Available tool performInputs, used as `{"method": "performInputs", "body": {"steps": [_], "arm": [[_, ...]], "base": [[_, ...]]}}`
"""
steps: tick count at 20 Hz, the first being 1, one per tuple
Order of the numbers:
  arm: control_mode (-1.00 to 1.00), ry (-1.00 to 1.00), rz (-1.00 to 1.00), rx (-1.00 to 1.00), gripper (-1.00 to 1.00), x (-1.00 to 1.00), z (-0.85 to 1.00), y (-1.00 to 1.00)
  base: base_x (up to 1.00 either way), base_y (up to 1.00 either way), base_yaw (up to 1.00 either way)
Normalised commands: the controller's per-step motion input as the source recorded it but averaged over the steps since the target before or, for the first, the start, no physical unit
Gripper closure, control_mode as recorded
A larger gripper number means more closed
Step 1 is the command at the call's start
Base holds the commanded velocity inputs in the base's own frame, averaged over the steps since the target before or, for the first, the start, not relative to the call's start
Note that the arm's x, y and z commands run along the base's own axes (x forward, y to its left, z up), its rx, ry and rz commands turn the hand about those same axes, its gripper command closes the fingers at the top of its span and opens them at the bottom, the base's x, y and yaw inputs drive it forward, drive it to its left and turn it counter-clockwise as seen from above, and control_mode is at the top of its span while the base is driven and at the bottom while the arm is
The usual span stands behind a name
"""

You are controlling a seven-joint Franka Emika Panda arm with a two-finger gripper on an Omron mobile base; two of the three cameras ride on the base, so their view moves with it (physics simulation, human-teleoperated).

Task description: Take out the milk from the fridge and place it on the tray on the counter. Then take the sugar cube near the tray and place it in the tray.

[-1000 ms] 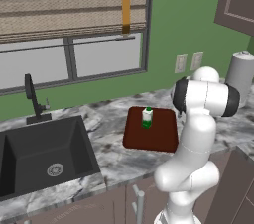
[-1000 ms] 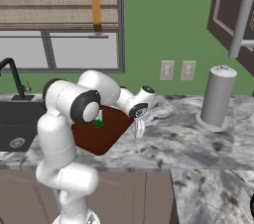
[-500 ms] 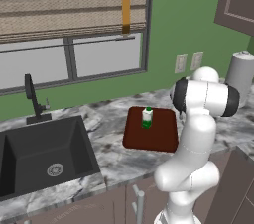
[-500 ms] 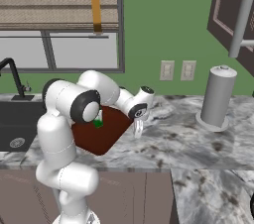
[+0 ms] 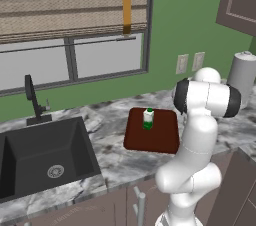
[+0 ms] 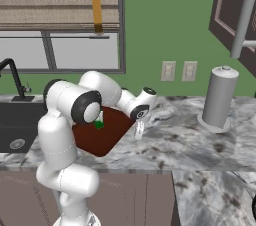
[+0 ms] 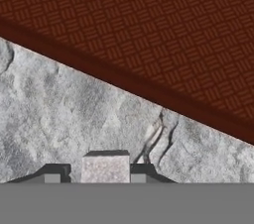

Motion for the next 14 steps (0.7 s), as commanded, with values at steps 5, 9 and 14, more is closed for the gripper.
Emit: {"method": "performInputs", "body": {"steps": [5,9,14], "arm": [[-1.0,0.0,-0.05,0.0,1.0,-0.02,-0.03,0.0],[-1.0,0.0,-0.01,0.0,1.0,-0.26,0.14,0.0],[-1.0,0.04,0.02,0.01,1.0,-0.48,0.82,0.02]], "base": [[0.0,0.0,0.0],[0.0,0.0,0.0],[0.0,0.0,0.0]]}}
